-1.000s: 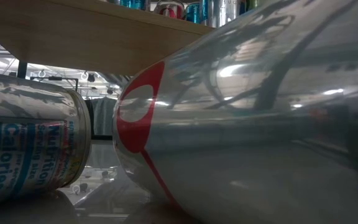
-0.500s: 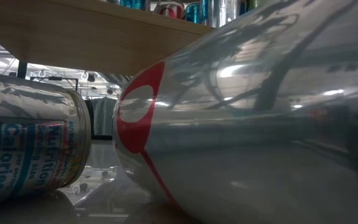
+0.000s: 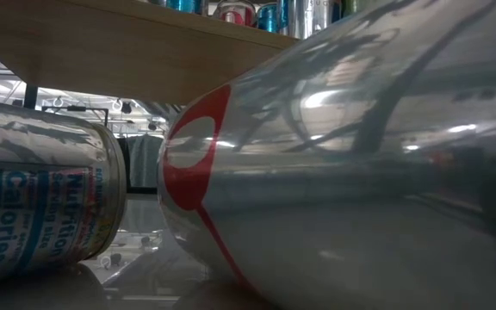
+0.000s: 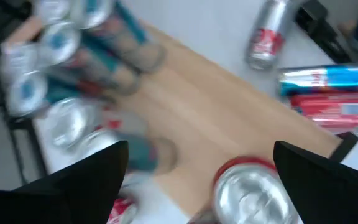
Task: Place canned beverage on shelf
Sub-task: Put the blue soda can on the shelf aligned with the other blue soda can
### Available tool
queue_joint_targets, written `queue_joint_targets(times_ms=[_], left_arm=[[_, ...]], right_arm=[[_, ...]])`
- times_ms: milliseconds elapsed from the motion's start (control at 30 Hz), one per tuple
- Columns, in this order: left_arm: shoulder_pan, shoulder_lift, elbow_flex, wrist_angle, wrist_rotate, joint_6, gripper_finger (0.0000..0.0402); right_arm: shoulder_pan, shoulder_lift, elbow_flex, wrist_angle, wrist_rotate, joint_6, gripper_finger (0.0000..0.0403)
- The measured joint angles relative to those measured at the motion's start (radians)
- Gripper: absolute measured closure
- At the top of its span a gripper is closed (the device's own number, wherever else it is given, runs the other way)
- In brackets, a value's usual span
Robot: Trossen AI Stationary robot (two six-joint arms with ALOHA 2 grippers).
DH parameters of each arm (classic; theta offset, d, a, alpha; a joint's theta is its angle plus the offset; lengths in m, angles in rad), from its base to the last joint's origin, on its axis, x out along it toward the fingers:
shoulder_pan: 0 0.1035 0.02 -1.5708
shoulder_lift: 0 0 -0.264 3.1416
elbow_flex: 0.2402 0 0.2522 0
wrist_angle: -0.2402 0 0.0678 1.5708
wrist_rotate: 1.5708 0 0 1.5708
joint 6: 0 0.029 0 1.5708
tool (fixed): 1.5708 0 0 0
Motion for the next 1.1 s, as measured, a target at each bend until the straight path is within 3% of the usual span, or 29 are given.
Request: queue_joint_targets(times_ms=[267, 533, 700, 1100], left_arm=[[0.083, -0.157, 0.0, -0.001, -0.062, -0.026, 0.0009], [0.247, -0.3, 0.0, -0.003, -0.126, -0.073, 0.0009], [0.348, -0.356, 0.0, -0.004, -0.126, -0.115, 0.0009], [0.413, -0.449, 0.0, -0.003, -0.108, -0.229, 0.0009]], right_arm=[[-0.001, -0.059, 0.0, -0.003, 0.098, -0.055, 0.0047], [-0.002, -0.126, 0.001, -0.007, 0.243, -0.11, 0.0047], [-0.026, -0.168, 0.001, -0.012, 0.261, -0.165, 0.0047], [-0.199, -0.268, 0.001, -0.304, 0.287, -0.336, 0.0047]])
